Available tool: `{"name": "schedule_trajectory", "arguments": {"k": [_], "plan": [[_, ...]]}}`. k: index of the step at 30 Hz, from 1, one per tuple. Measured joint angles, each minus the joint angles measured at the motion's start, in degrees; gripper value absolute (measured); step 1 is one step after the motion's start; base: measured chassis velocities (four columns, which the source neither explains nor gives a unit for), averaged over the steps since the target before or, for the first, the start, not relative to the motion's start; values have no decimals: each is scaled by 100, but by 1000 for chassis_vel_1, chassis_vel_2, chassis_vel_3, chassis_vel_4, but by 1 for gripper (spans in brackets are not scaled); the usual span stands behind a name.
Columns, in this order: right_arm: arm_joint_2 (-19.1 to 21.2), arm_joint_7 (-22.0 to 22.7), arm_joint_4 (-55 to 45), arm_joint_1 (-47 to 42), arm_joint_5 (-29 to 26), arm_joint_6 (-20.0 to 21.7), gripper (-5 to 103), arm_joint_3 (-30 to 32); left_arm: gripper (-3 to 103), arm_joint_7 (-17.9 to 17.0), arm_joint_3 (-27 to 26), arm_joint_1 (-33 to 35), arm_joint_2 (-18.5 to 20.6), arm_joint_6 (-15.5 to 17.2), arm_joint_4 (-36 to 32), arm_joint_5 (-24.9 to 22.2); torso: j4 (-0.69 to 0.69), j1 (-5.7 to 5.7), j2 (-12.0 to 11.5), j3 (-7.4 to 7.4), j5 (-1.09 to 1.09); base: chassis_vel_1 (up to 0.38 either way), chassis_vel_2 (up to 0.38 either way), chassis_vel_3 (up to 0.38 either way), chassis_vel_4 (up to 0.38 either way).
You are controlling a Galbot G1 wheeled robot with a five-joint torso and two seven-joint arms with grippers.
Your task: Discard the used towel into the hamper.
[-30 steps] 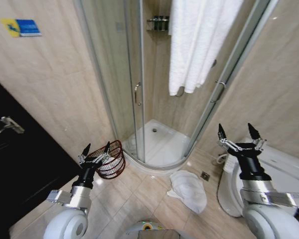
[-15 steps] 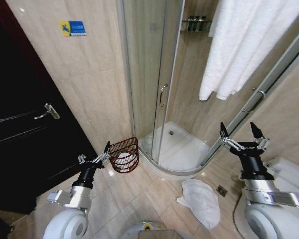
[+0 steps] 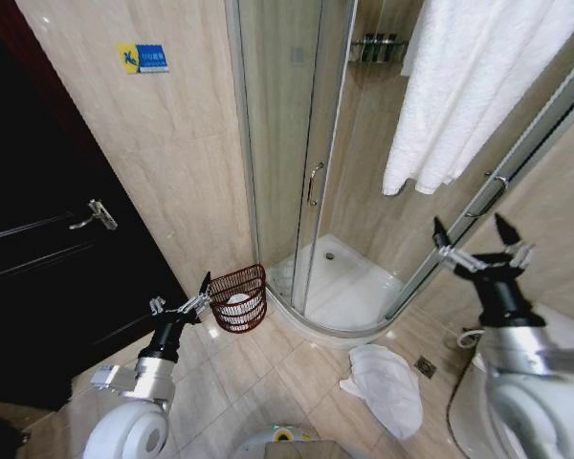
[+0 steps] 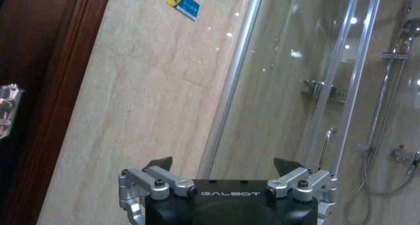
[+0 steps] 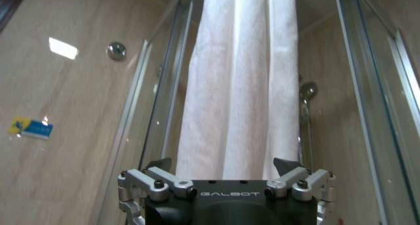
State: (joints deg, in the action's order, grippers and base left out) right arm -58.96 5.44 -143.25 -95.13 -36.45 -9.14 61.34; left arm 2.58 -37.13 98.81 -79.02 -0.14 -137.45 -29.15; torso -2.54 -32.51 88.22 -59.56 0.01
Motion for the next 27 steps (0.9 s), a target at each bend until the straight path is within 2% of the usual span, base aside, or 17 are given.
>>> {"name": "schedule_trajectory", "arguments": {"k": [2, 4, 5, 9, 10, 13, 14, 17, 18, 20, 21, 23, 24, 27], "plan": [[141, 34, 0, 167, -95, 63, 100, 49, 100, 0, 0, 0, 0, 0, 0, 0, 0, 1, -3, 2, 0, 0, 0, 0, 0], [500, 113, -1, 495, -371, 208, 100, 193, 100, 0, 0, 0, 0, 0, 0, 0, 0, 4, -8, 5, 0, 0, 0, 0, 0], [500, 113, -1, 495, -371, 208, 100, 193, 100, 0, 0, 0, 0, 0, 0, 0, 0, 4, -8, 5, 0, 0, 0, 0, 0], [1264, 185, 198, 948, -933, 335, 100, 576, 100, 0, 0, 0, 0, 0, 0, 0, -1, 8, -16, 9, -1, 0, 0, 0, 0], [1264, 185, 198, 948, -933, 335, 100, 576, 100, 0, 0, 0, 0, 0, 0, 0, -1, 8, -16, 9, -1, 0, 0, 0, 0], [1867, 162, 579, 1203, -1511, 423, 100, 1022, 100, 0, 0, 0, 0, 0, 0, 0, 0, 9, -21, 12, 1, 0, 0, 0, 0], [1867, 162, 579, 1203, -1511, 423, 100, 1022, 100, 0, 0, 0, 0, 0, 0, 0, 0, 9, -21, 12, 1, 0, 0, 0, 0], [2463, 134, 1045, 1600, -1884, 497, 100, 1239, 100, 0, 0, 0, 0, 0, 0, 0, 0, 12, -25, 13, 1, 0, 0, 0, 0], [2463, 134, 1045, 1600, -1884, 497, 100, 1239, 100, 0, 0, 0, 0, 0, 0, 0, 0, 12, -25, 13, 1, 0, 0, 0, 0], [2956, 59, 1498, 2013, -2084, 511, 100, 1220, 100, 0, 0, 0, 0, 0, 0, 0, -1, 13, -27, 15, -2, 0, 0, 0, 0], [2956, 59, 1498, 2013, -2084, 511, 100, 1220, 100, 0, 0, 0, 0, 0, 0, 0, -1, 13, -27, 15, -2, 0, 0, 0, 0], [3409, -16, 1950, 2496, -2237, 514, 100, 1004, 100, 0, 0, 0, 0, 0, 0, 0, 0, 13, -30, 16, -1, 0, 0, 0, 0], [3409, -16, 1950, 2496, -2237, 514, 100, 1004, 100, 0, 0, 0, 0, 0, 0, 0, 0, 13, -30, 16, -1, 0, 0, 0, 0], [3779, -20, 2288, 3148, -2425, 579, 100, 622, 100, 0, 0, 0, 0, 0, 0, 0, -2, 13, -32, 17, 0, 0, 0, 0, 0]]}}
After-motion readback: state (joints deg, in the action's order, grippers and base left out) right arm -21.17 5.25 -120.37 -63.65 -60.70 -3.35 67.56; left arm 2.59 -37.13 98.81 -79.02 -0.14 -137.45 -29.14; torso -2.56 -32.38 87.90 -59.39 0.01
